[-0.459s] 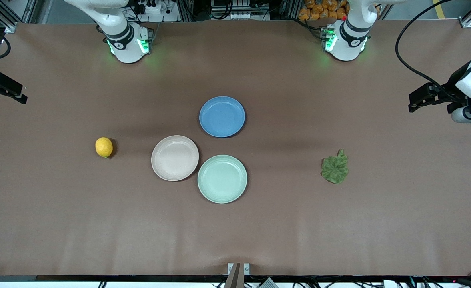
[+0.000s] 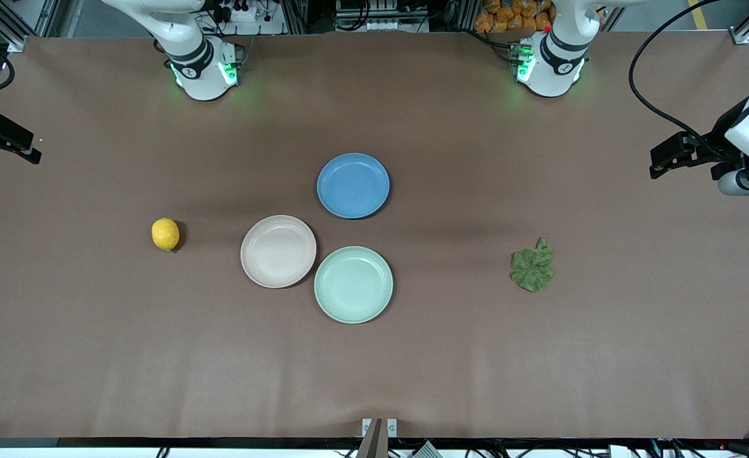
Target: Place lemon and lettuce in plates
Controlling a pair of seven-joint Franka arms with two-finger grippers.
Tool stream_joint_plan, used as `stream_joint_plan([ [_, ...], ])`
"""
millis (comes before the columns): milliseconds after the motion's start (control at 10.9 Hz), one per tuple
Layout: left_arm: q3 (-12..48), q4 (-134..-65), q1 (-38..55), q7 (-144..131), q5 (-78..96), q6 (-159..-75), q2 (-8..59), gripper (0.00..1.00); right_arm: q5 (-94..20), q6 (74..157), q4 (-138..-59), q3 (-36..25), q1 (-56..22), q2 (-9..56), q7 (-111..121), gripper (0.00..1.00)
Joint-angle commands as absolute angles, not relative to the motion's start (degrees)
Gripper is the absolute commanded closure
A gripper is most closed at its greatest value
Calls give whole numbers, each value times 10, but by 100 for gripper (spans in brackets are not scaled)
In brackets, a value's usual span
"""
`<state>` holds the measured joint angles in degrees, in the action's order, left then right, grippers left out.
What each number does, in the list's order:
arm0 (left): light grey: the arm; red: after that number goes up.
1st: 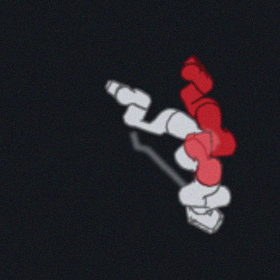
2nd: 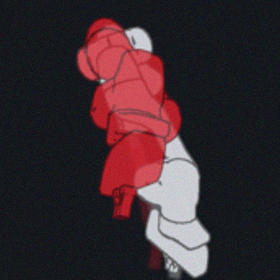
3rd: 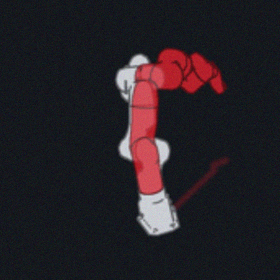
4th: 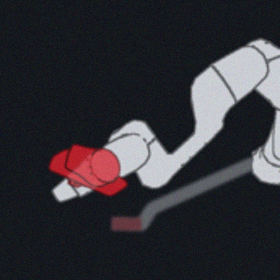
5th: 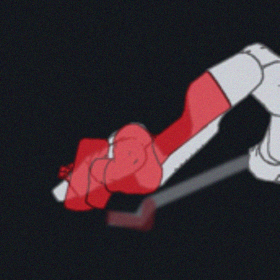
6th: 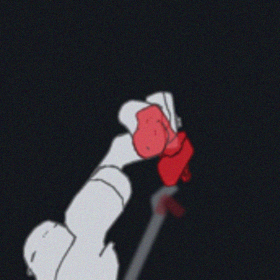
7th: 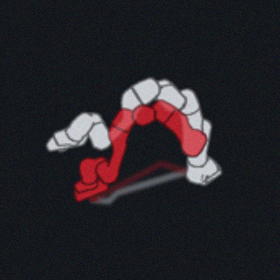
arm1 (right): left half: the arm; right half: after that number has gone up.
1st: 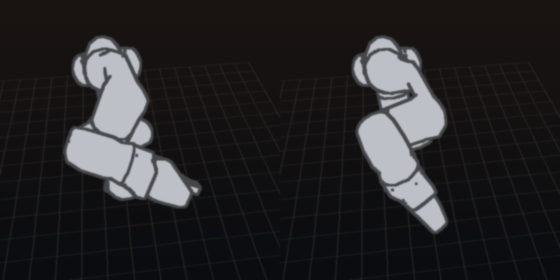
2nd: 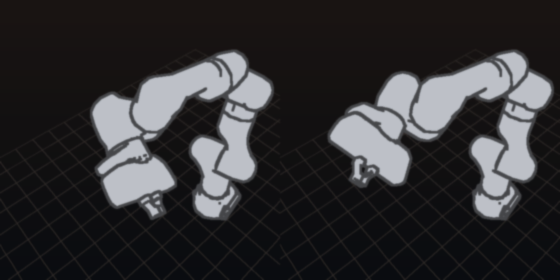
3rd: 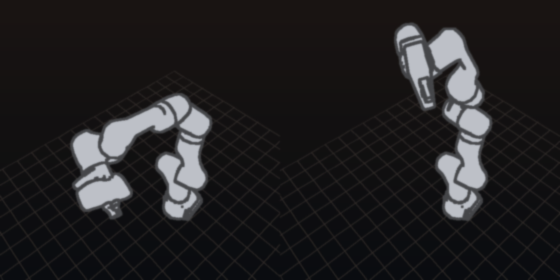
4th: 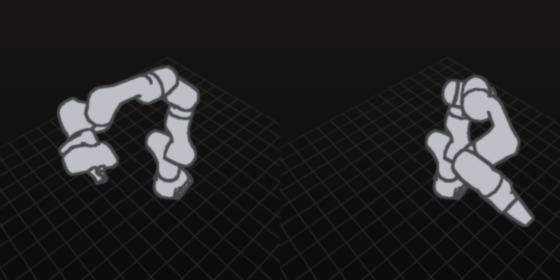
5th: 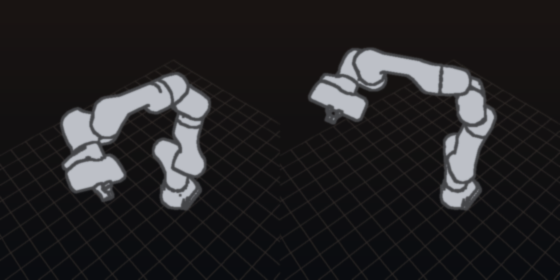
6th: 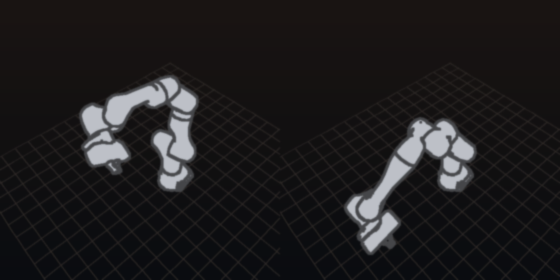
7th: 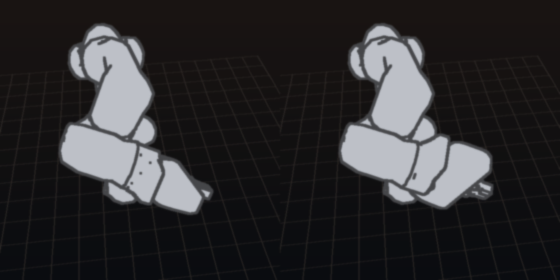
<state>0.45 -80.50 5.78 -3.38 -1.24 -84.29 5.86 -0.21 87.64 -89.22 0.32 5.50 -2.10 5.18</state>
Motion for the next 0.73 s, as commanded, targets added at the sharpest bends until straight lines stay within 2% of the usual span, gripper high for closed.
stream_joint_plan([
  [0,9,-810,58,-40,-27,-846,53,0,-3,875,-902,7,62,-29,58,0],
  [643,11,-810,58,-39,-29,-846,63,0,-3,876,-986,6,73,-26,57,0],
])
